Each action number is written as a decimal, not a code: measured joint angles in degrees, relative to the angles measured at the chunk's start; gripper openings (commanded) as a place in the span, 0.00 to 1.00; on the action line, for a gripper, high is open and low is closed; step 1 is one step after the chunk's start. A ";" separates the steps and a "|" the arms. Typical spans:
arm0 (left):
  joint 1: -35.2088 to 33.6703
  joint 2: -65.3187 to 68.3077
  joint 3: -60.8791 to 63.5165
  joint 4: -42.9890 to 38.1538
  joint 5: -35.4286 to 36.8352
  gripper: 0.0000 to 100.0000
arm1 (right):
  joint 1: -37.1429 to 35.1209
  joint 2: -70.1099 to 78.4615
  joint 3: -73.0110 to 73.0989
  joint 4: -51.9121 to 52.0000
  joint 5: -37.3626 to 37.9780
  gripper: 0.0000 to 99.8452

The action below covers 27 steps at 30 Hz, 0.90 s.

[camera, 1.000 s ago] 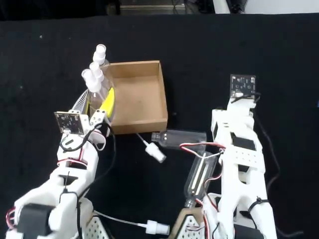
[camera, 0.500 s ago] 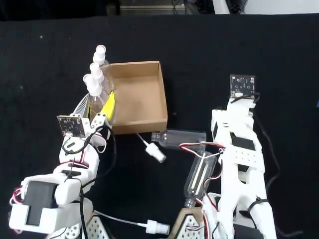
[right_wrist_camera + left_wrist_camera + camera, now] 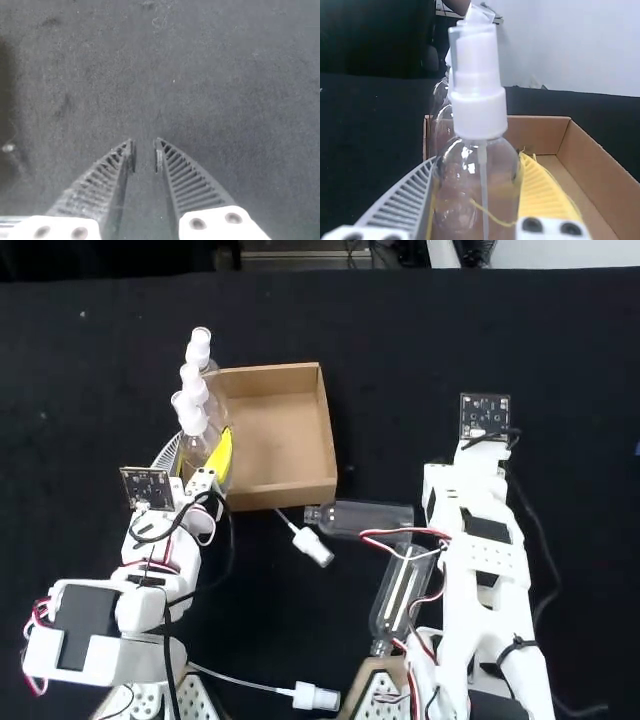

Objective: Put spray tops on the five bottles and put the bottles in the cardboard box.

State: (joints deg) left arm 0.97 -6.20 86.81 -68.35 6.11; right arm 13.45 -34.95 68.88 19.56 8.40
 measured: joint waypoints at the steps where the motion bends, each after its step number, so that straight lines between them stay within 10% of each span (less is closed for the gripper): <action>1: 0.00 0.00 0.00 0.00 0.00 0.03 | 0.00 0.00 0.00 0.00 0.00 0.05; 27: -2.37 0.00 1.14 -0.18 0.09 0.03 | 0.00 0.00 0.00 0.00 0.00 0.05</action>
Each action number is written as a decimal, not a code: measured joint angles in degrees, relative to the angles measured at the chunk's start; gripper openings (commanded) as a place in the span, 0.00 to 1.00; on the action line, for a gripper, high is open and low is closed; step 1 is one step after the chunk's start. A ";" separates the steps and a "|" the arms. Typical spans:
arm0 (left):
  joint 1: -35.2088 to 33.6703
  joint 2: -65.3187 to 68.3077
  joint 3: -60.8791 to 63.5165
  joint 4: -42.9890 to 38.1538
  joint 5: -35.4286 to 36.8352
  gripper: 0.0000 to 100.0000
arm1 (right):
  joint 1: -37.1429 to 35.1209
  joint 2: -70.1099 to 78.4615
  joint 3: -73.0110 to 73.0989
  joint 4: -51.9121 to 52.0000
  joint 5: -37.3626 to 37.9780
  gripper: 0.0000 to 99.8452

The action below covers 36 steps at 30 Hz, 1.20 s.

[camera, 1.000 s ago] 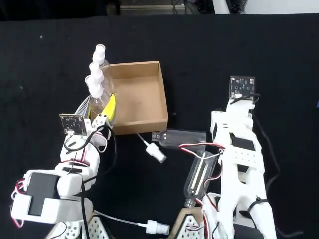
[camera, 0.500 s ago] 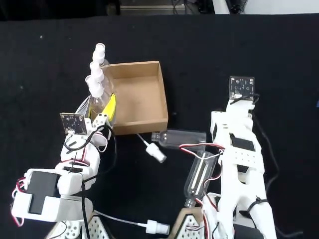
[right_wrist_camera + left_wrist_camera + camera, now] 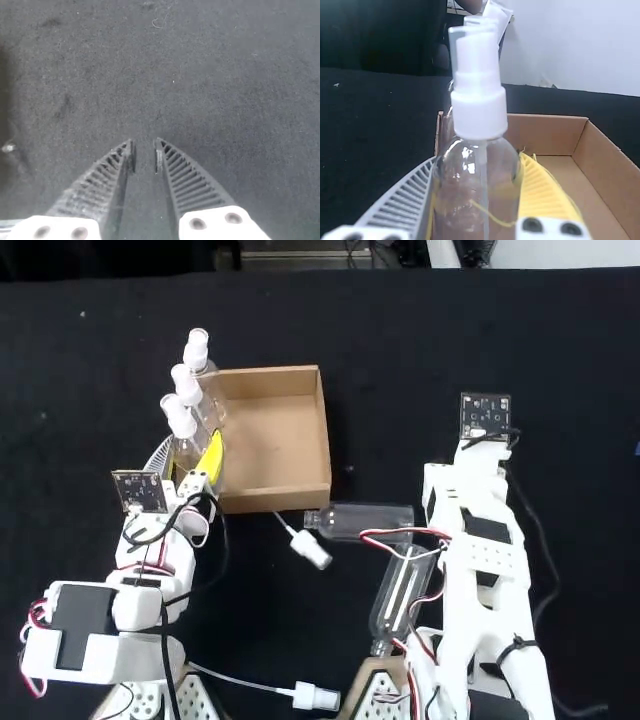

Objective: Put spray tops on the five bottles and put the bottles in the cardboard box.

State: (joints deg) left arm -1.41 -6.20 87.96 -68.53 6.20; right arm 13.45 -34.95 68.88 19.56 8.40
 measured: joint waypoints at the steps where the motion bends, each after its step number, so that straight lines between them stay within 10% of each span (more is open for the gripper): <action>1: 0.00 0.00 0.18 -0.18 0.00 0.03 | 0.00 0.00 0.00 0.00 0.00 0.05; 11: 0.00 0.00 1.14 -0.35 -0.09 0.26 | 0.00 0.00 0.00 0.00 0.00 0.05; 36: -0.53 0.00 1.58 -0.35 0.00 0.38 | 0.00 0.00 0.00 0.00 0.00 0.05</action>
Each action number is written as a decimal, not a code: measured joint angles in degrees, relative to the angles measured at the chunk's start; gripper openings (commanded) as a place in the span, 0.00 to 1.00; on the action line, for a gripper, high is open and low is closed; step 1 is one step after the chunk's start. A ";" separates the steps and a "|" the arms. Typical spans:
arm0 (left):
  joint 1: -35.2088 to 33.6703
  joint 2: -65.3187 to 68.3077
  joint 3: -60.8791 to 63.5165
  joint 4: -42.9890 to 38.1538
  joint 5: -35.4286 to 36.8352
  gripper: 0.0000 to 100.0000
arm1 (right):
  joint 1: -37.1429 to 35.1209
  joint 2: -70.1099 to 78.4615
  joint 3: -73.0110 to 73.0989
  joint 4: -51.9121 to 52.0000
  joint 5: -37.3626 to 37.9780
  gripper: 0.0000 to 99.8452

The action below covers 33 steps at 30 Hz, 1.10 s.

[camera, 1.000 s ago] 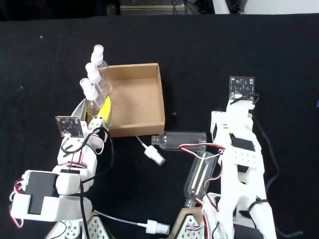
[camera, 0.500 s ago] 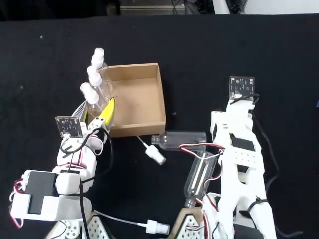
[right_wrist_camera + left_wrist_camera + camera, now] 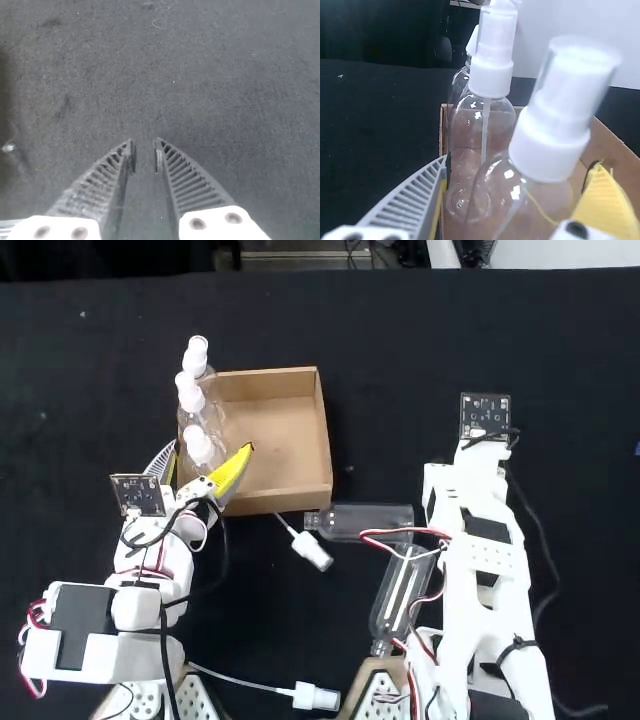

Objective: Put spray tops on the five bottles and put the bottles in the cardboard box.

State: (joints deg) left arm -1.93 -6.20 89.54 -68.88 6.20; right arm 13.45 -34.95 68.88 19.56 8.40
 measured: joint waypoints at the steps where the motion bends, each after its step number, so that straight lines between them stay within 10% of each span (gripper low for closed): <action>1: 0.00 0.00 0.00 0.00 0.00 0.38 | 0.00 0.00 0.00 0.00 0.00 0.05; 14: -1.67 -12.22 3.52 3.69 0.00 0.38 | 0.00 0.00 0.00 0.00 0.00 0.05; 33: -1.67 -57.23 -10.46 72.53 4.22 0.38 | 0.00 0.00 0.00 0.00 0.00 0.05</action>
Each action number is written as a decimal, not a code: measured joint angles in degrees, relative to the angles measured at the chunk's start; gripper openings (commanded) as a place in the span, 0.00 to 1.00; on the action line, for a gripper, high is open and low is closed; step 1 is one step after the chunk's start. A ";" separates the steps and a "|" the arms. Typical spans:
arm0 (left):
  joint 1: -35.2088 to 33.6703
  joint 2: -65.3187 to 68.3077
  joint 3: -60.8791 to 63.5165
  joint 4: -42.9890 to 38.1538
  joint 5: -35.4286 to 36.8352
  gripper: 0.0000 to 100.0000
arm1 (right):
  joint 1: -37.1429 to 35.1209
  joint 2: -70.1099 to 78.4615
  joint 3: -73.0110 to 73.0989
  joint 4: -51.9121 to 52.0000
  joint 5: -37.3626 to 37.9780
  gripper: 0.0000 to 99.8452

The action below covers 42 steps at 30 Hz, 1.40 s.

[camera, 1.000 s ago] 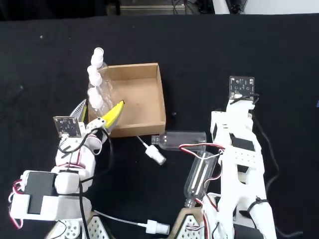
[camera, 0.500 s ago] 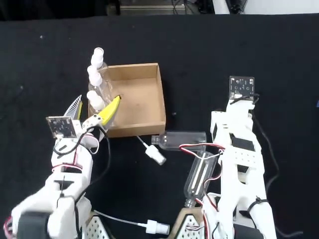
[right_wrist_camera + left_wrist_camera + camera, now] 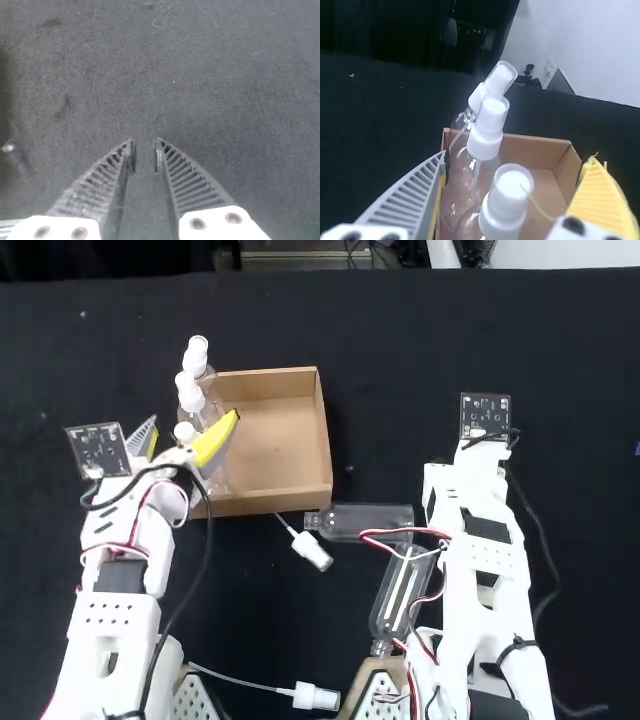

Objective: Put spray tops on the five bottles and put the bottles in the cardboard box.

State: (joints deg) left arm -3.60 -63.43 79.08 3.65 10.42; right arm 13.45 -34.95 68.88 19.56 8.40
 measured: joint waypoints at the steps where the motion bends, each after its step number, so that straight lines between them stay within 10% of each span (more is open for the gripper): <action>1: 0.00 -0.35 -0.88 0.79 0.00 0.38 | 0.00 0.00 0.00 0.00 0.00 0.05; 12: 0.88 -0.62 -18.11 11.34 0.00 0.35 | 0.00 0.00 0.00 0.00 0.00 0.05; 19: 12.66 -0.70 -36.31 32.44 4.48 0.02 | 0.00 0.00 0.00 0.00 0.00 0.05; 37: 25.49 4.04 -16.18 40.97 4.31 0.18 | 0.44 0.00 0.00 0.00 0.00 0.05; 42: 25.49 4.04 -16.53 52.48 -12.31 0.18 | 0.44 0.00 0.00 0.00 0.00 0.05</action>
State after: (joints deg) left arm 21.89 -59.38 62.55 56.13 -1.89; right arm 13.89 -34.95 68.88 19.56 8.40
